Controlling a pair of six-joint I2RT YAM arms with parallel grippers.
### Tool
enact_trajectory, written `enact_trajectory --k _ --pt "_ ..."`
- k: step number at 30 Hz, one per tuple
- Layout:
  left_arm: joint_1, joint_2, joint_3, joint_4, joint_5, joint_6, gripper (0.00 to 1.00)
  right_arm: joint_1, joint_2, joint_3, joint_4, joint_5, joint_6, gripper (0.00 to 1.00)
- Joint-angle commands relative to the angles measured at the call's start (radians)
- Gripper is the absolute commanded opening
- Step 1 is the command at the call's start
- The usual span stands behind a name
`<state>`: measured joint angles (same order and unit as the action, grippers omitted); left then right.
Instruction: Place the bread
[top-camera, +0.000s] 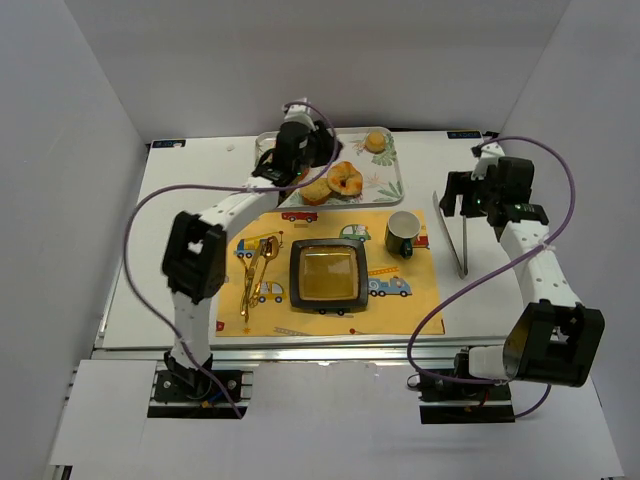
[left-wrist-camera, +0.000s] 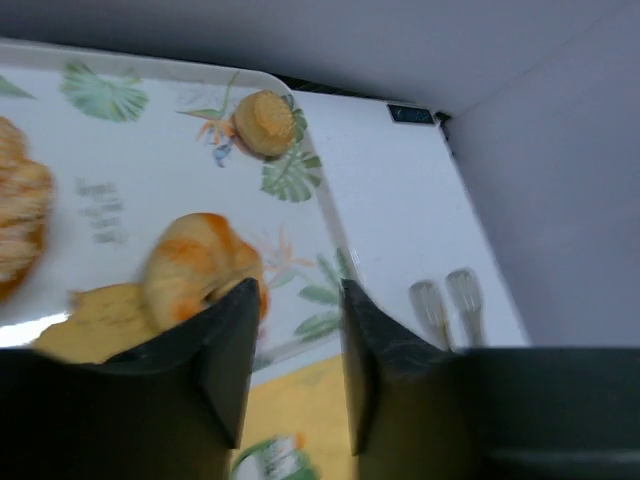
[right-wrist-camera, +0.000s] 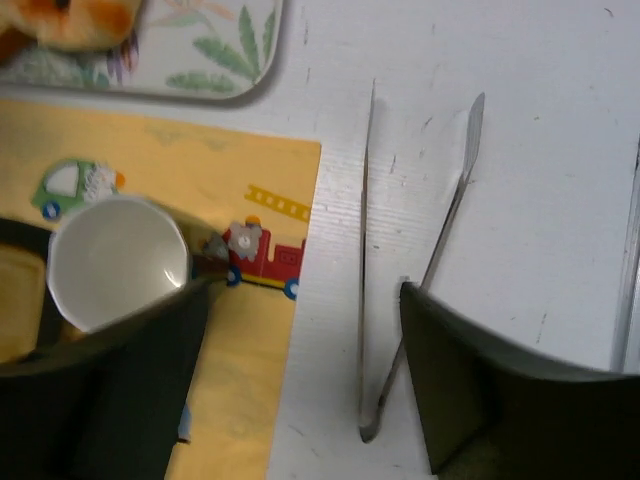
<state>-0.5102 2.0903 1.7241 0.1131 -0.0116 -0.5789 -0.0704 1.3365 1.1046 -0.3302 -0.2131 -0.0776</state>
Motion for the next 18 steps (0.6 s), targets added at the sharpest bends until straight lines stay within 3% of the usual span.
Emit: enact_trajectory --k 1,2,3,7,8,9,10,12,18 --pt "0.042 -0.283 -0.15 0.019 -0.011 0.037 0.42 -0.021 -0.059 -0.064 -0.015 -0.072 -0.187 0.8" --pt "0.051 -0.335 -0.264 0.011 -0.013 0.04 0.0 -0.026 -0.065 -0.077 -0.079 -0.128 -0.276 0.4" --pt "0.077 -0.443 -0.39 -0.001 -0.019 0.047 0.0 -0.043 -0.074 -0.113 -0.09 -0.141 -0.334 0.0" --pt "0.154 -0.745 -0.647 -0.039 -0.047 0.051 0.0 -0.083 -0.092 -0.184 -0.104 -0.175 -0.376 0.0" --pt "0.17 -0.801 -0.747 -0.064 -0.057 0.05 0.21 -0.086 -0.105 -0.196 -0.095 -0.184 -0.375 0.5" --pt "0.186 -0.855 -0.794 -0.084 -0.067 0.044 0.4 -0.086 -0.106 -0.204 -0.095 -0.19 -0.376 0.8" --pt "0.211 -0.909 -0.837 -0.13 -0.076 0.042 0.58 -0.086 -0.105 -0.218 -0.09 -0.184 -0.367 0.89" --pt "0.222 -1.053 -0.946 -0.174 -0.103 0.044 0.8 -0.086 -0.088 -0.232 -0.064 -0.152 -0.344 0.89" --pt "0.23 -1.274 -1.136 -0.244 -0.145 -0.027 0.83 -0.083 0.009 -0.293 0.092 0.145 -0.199 0.89"
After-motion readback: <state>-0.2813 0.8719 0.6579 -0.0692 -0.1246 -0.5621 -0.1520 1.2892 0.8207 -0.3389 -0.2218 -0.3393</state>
